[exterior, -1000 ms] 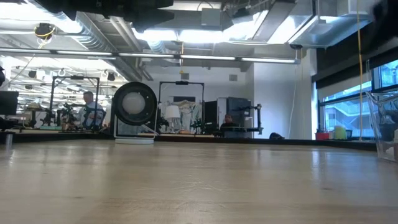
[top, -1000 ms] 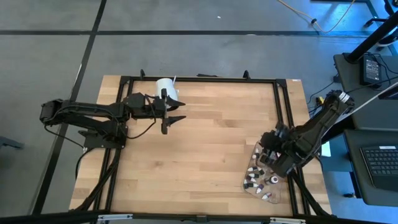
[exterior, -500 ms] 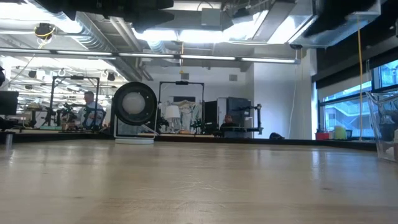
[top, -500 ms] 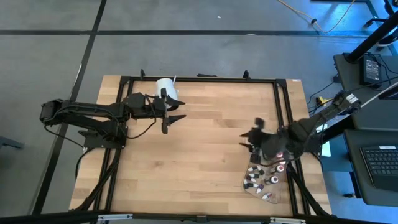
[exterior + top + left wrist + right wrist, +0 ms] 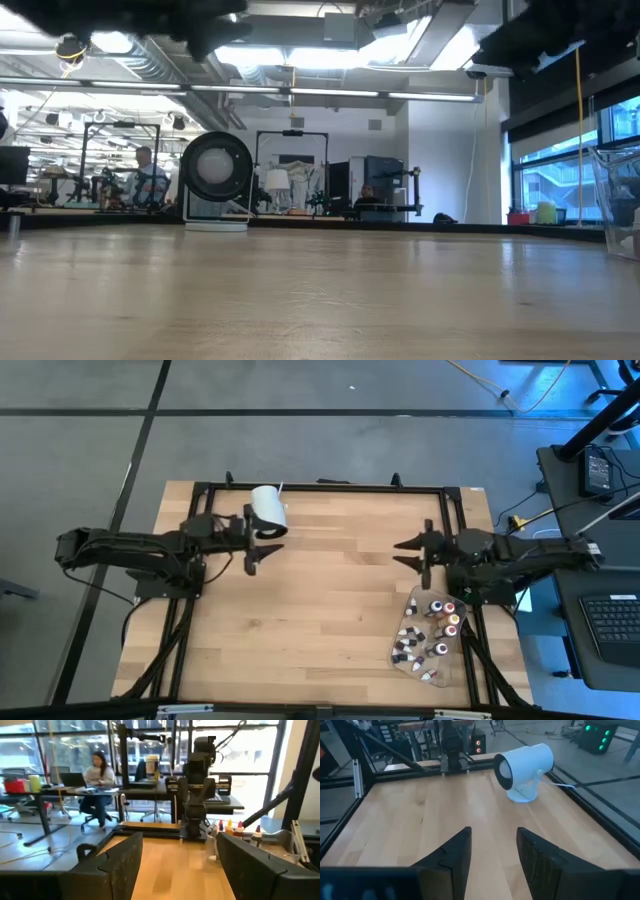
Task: Pick & Place food coloring
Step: Return to Home Position
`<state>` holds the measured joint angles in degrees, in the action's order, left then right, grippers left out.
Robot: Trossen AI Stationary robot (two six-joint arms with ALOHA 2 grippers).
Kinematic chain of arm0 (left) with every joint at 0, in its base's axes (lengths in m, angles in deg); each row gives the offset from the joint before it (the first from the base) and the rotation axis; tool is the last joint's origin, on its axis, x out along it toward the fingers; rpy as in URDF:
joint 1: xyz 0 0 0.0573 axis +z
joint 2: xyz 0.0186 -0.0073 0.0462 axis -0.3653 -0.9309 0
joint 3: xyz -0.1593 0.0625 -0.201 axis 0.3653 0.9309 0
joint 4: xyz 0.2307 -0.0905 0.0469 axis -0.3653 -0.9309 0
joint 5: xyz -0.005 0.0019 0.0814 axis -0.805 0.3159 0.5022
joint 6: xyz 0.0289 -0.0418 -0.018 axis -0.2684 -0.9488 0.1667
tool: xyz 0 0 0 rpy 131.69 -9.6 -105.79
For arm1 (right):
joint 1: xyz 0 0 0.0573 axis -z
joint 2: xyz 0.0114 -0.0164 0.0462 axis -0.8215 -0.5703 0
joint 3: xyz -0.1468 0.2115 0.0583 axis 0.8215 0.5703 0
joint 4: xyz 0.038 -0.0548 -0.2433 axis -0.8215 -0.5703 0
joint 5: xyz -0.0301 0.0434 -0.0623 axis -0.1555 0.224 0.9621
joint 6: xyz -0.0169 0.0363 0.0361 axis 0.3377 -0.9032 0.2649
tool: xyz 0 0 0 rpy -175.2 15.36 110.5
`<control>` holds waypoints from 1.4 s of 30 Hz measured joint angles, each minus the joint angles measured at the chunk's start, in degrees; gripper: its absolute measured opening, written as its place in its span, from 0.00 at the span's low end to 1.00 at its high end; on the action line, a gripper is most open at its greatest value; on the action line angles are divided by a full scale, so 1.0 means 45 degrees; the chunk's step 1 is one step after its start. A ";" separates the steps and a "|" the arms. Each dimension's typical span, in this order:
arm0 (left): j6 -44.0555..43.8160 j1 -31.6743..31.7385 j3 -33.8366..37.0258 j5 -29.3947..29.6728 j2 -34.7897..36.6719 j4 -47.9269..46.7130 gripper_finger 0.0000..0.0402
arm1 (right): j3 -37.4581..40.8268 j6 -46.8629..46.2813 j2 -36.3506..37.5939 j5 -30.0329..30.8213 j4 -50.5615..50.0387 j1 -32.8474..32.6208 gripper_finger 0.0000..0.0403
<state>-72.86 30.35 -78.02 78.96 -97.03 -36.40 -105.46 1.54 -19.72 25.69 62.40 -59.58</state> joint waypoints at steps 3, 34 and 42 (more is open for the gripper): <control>-0.0114 0.0442 0.1273 0.0391 0.1036 0.0838 0.63 | 0.0820 -0.0119 0.0990 -0.0068 0.0100 0.0169 0.39; -0.3313 0.4179 0.5532 -0.1943 0.7571 -0.0392 0.63 | 0.4718 -0.0830 0.7207 0.1667 -0.0637 0.0469 0.39; -0.2949 0.4853 0.5532 -0.1948 0.8036 -0.2175 0.63 | 0.4860 -0.0722 0.7207 0.3650 -0.1298 0.0469 0.39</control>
<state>-86.13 52.19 -53.13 70.20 -60.87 -46.19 -83.59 -1.71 12.71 42.11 56.56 -57.47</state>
